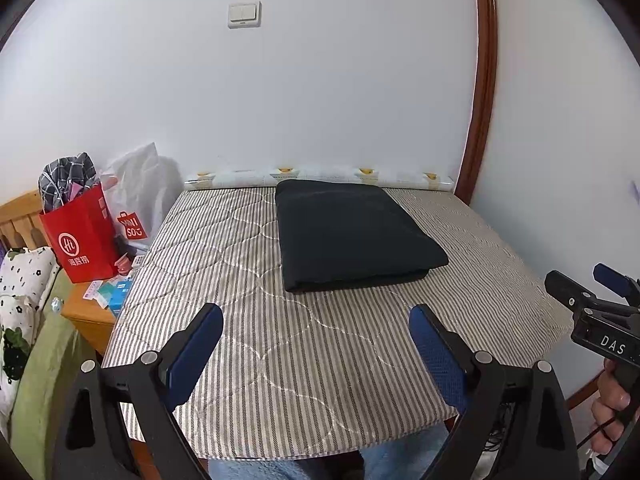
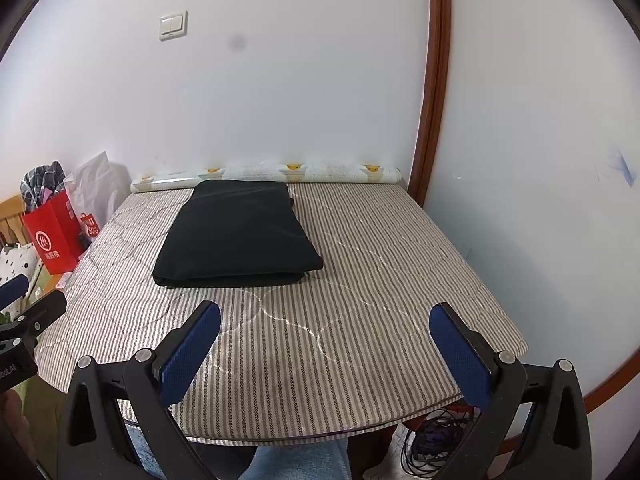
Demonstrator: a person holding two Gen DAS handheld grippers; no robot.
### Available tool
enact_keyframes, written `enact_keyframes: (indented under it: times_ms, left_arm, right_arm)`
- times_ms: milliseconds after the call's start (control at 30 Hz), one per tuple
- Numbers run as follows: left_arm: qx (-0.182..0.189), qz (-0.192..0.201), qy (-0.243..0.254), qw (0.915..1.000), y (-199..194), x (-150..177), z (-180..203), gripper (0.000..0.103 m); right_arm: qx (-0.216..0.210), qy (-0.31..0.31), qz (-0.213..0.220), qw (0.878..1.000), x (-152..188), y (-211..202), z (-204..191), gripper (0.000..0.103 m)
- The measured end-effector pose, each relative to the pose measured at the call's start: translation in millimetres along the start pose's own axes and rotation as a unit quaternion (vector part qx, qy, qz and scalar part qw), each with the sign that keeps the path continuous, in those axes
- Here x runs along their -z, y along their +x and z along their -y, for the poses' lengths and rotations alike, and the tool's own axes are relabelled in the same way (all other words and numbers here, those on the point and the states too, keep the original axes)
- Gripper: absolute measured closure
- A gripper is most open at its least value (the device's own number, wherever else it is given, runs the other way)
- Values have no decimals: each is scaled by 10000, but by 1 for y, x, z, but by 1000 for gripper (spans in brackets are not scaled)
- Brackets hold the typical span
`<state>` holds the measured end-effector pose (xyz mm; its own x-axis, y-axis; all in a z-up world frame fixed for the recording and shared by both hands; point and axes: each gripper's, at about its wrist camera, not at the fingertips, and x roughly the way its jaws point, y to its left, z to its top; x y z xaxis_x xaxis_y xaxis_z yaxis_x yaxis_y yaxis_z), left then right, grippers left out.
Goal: Fold small clothes
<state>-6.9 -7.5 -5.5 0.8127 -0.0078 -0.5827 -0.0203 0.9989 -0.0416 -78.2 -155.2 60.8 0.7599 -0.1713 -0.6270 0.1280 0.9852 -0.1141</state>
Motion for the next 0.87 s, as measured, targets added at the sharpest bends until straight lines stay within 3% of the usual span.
enact_keyframes:
  times_ms: [867]
  left_arm:
    - [-64,24,-152,9999,0,-3,-12,9]
  right_arm:
    - [27,-66,-3,10000,1,-3,-7,0]
